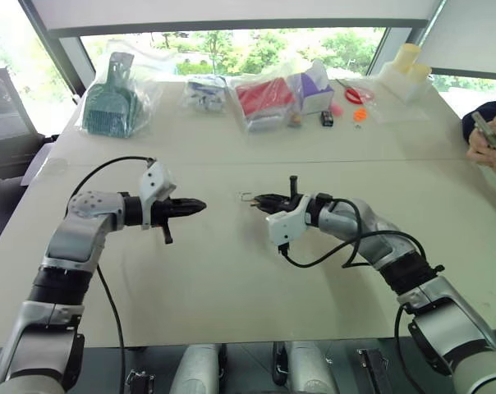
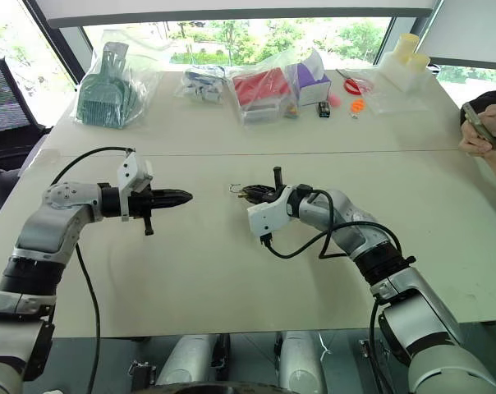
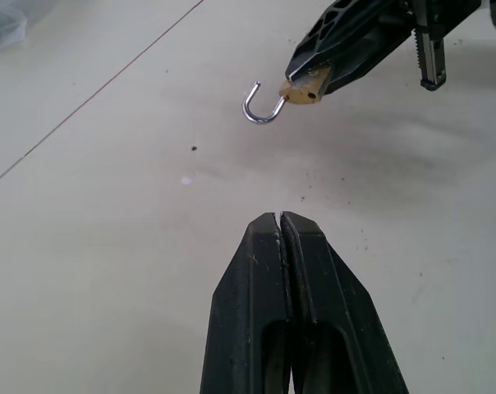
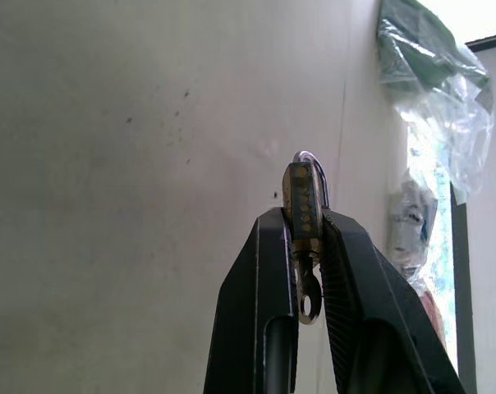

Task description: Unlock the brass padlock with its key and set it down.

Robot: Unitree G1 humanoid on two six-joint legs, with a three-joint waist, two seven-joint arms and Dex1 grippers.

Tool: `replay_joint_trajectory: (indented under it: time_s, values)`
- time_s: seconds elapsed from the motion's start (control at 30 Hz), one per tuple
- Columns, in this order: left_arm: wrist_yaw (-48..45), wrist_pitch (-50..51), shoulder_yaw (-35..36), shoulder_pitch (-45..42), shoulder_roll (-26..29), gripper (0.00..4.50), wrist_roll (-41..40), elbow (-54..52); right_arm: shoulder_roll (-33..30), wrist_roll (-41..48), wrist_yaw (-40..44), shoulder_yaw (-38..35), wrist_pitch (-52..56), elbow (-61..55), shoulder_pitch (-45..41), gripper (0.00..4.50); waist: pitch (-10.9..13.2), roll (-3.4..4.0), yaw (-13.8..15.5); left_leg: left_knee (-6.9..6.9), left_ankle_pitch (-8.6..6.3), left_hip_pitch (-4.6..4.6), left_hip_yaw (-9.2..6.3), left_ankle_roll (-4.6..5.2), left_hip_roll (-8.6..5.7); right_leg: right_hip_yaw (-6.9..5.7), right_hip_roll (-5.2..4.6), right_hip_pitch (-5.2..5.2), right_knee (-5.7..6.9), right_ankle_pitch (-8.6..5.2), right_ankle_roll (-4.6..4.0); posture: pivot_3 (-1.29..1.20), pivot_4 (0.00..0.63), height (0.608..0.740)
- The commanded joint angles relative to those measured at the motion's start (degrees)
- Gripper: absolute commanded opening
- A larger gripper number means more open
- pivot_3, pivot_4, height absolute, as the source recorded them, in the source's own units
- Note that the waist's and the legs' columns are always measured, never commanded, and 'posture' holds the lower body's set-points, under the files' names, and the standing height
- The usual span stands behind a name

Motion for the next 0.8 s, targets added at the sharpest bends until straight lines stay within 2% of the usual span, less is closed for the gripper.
replay_joint_trajectory:
  time_s: [0.03, 0.1, 0.13, 0.23, 0.37, 0.53, 0.67, 0.8]
  values:
    - [1.6, -0.5, 0.6, 3.7, -0.1, 0.04, -0.8, -6.7, 1.0, -0.2, -1.5, 0.3, -1.2, 1.6, -1.0, 0.0, 0.0, 0.0, -0.3, -0.03, 0.0, 0.02, -0.01, 0.0, 0.0, 0.06, 0.0, -0.02, 0.0, 0.0, 0.0, 0.0, 0.15, 0.74]
    - [2.3, 0.6, 0.8, 4.8, -0.4, 0.04, -1.6, -8.7, 1.2, 0.3, -1.1, 0.5, -1.4, 2.0, -0.8, 0.0, 0.0, 0.0, -0.4, -0.04, 0.0, 0.01, -0.01, 0.0, 0.0, 0.07, 0.0, -0.03, 0.0, 0.0, 0.0, 0.0, 0.15, 0.74]
    - [2.4, 0.9, 0.7, 5.2, -0.3, 0.0, -1.6, -9.7, 1.1, 0.5, -0.7, 0.6, -1.5, 1.8, -0.7, 1.03, 0.0, 0.0, -0.5, -0.04, 0.0, 0.01, -0.01, 0.0, 0.01, 0.07, 0.0, -0.03, 0.0, 0.0, 0.0, 0.0, 0.15, 0.74]
    - [2.6, 1.4, 0.4, 5.8, -0.3, 0.0, -1.7, -11.5, 0.8, 1.7, 1.0, 0.3, -1.1, 0.3, -0.2, 2.37, 0.0, 0.0, -0.6, -0.03, 0.0, 0.01, -0.04, 0.0, 0.0, 0.07, 0.0, -0.03, 0.01, 0.0, 0.0, 0.0, 0.15, 0.74]
    - [2.5, 1.7, 0.0, 5.1, -0.5, 0.0, -2.1, -11.8, -0.8, 5.0, 5.8, -0.8, 1.0, -3.2, 1.0, 4.46, 0.0, 0.0, -0.7, -0.04, 0.0, 0.05, -0.04, 0.0, 0.02, 0.11, 0.01, -0.03, 0.02, 0.0, 0.0, 0.0, 0.15, 0.74]
    - [1.8, 1.8, -0.6, 2.9, -0.5, 0.0, -2.5, -10.9, -3.3, 15.6, 16.8, -4.6, 10.9, -12.9, 4.6, 4.46, 0.0, -0.01, -0.4, -0.03, -0.01, 0.04, -0.04, 0.01, 0.01, 0.11, 0.0, 0.0, -0.02, 0.01, 0.01, 0.0, 0.15, 0.74]
    - [1.4, 2.0, -1.0, 2.4, -0.3, 0.0, -2.8, -10.5, -6.9, 28.3, 27.5, -10.3, 28.4, -24.9, 8.4, 4.46, 0.0, 0.01, -0.5, -0.02, -0.01, 0.05, -0.05, 0.02, 0.02, 0.11, 0.0, 0.0, 0.0, 0.01, 0.01, 0.0, 0.15, 0.74]
    - [1.0, 1.9, -0.8, 3.0, 0.4, 0.0, -2.7, -10.3, -8.8, 35.1, 31.1, -13.8, 40.9, -32.3, 10.0, 4.46, 0.0, -0.01, -0.5, -0.02, -0.02, 0.07, -0.04, 0.03, 0.04, 0.1, 0.0, 0.0, 0.0, 0.01, 0.01, 0.0, 0.15, 0.74]
